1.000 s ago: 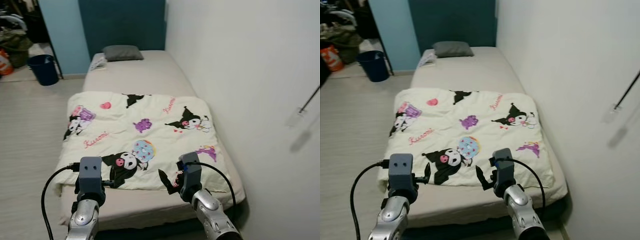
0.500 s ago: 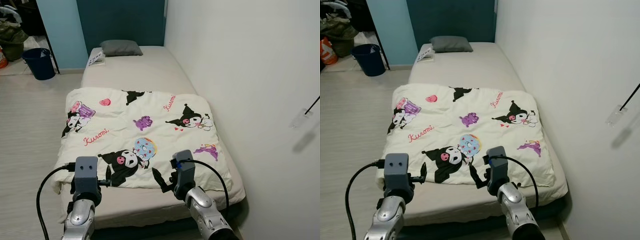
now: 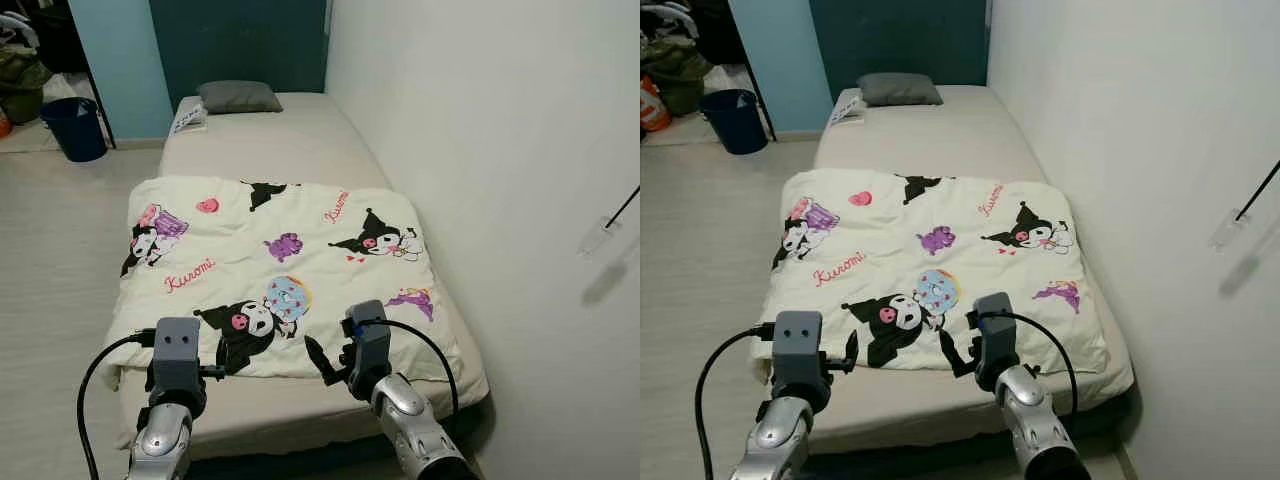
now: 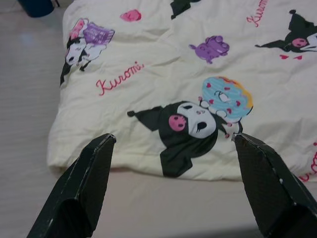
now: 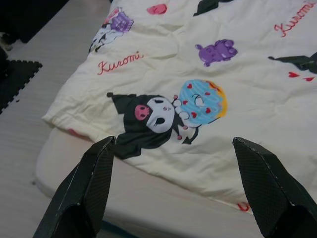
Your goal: Clean up the room
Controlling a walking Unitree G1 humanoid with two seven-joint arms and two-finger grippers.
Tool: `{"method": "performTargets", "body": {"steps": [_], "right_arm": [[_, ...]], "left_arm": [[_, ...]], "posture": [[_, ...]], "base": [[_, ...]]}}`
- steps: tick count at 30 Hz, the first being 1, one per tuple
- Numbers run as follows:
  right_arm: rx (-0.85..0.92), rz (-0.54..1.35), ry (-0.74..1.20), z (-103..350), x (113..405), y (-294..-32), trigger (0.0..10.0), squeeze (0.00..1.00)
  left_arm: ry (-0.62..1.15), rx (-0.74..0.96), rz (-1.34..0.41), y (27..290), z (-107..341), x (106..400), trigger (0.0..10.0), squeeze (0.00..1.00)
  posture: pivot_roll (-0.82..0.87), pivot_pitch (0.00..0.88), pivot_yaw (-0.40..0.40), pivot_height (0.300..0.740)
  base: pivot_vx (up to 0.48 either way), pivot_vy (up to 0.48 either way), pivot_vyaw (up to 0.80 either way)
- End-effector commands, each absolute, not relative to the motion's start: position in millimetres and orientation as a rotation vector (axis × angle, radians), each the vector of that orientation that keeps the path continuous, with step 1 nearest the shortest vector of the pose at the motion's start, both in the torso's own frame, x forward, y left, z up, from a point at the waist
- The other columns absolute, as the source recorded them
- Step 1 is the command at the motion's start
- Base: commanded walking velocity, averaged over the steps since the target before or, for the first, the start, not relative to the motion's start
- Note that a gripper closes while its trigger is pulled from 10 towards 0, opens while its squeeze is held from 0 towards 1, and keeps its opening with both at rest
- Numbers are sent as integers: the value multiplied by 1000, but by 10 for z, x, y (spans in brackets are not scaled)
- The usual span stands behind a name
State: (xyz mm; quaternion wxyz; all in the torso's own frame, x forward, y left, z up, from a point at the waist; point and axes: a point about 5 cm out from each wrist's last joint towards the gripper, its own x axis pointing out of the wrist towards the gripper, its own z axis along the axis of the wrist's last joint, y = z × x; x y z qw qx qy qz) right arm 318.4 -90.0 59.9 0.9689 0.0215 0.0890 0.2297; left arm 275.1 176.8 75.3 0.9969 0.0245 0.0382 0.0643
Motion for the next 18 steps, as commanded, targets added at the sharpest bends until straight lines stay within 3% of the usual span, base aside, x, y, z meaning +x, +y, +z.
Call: {"method": "performTargets", "body": {"steps": [1, 11, 18], "right_arm": [[45, 458, 197, 545, 3155, -917, 10000, 0], [42, 460, 196, 545, 3157, -923, 10000, 0], [44, 462, 196, 540, 3151, -915, 10000, 0]], "left_arm": [[88, 47, 120, 1759, 722, 2726, 10000, 0], [82, 41, 117, 1753, 732, 2718, 10000, 0], [68, 44, 126, 1768, 749, 2711, 10000, 0]], "posture": [[-14, 138, -48, 740], [-12, 137, -51, 740], [-7, 133, -49, 740]], "base": [[364, 0, 0], [360, 0, 0], [0, 0, 0]]}}
